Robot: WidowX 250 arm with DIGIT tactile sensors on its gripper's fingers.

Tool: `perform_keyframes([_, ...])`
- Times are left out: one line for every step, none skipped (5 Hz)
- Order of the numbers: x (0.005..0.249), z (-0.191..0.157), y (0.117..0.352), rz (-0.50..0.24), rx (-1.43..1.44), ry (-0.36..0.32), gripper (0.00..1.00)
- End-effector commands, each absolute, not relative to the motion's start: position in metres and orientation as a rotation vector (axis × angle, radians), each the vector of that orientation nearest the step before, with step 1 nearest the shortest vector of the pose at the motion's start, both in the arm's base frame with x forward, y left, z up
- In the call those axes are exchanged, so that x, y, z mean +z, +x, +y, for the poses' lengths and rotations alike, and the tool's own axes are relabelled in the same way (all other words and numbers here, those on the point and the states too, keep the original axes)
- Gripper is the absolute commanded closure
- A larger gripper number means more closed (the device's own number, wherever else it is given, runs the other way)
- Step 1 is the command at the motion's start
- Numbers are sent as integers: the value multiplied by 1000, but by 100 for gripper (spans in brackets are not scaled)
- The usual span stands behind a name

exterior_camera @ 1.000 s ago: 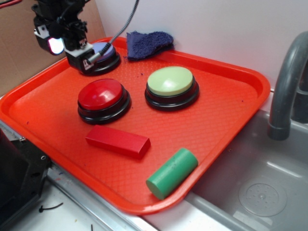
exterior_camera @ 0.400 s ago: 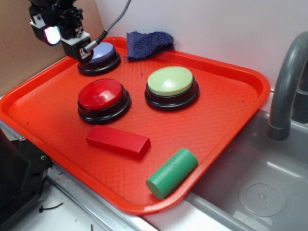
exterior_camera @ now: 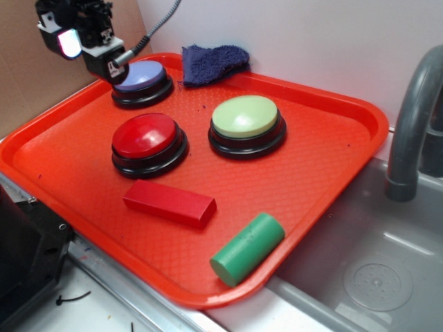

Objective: Push the red button.

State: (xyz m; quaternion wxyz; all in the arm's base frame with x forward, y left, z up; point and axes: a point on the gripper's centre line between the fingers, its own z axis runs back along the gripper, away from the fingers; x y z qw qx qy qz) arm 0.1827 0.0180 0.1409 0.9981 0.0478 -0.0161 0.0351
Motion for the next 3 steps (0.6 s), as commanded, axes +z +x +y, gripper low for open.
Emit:
perform_keyframes([169, 17, 191, -107, 77, 101, 0])
perform_keyframes([171, 19, 189, -116, 94, 96, 0])
perform_keyframes([171, 22, 186, -109, 105, 112, 0])
